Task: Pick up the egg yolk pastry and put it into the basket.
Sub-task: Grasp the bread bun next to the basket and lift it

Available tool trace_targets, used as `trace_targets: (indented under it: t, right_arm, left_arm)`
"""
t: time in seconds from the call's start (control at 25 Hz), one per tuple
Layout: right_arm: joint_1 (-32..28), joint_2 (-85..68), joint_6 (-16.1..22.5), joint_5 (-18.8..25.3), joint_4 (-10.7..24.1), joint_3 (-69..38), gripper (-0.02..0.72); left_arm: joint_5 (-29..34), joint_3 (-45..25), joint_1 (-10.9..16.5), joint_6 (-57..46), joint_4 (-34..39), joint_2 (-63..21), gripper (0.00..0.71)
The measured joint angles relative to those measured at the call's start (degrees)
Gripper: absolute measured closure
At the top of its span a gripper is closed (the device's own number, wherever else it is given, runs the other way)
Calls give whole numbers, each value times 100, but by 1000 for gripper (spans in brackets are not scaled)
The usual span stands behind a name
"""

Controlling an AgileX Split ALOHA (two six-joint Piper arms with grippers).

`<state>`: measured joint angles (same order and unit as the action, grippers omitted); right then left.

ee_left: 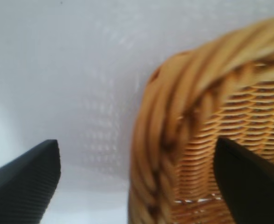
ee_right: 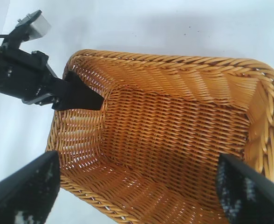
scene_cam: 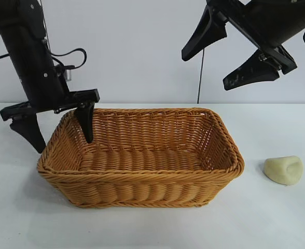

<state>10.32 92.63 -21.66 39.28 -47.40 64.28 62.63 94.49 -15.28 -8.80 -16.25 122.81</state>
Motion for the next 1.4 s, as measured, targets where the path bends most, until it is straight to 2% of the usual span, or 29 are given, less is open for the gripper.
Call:
trace_targets:
  t: [0.24, 0.4, 0.68, 0.8, 1.16, 1.28, 1.4]
  right_arm:
    - [0, 0, 0, -7, 0, 0, 80]
    - [0, 0, 0, -7, 0, 0, 80]
    - [0, 0, 0, -7, 0, 0, 80]
    - [0, 0, 0, -2, 0, 0, 80]
    - [0, 0, 0, -2, 0, 0, 80]
    - [0, 0, 0, -7, 0, 0, 80]
    - [0, 0, 0, -7, 0, 0, 80]
  left_arm:
    - [582, 901, 0, 2, 480, -411, 16]
    - [645, 1448, 0, 2, 908, -434, 16]
    - [686, 1537, 38, 124, 1350, -426, 15]
    - [686, 1537, 255, 158, 1625, -426, 15]
    - [686, 1517, 1577, 428, 1689, -426, 15]
    - [686, 1310, 1805, 457, 1472, -462, 15]
    - [681, 870, 1801, 593, 1348, -616, 15]
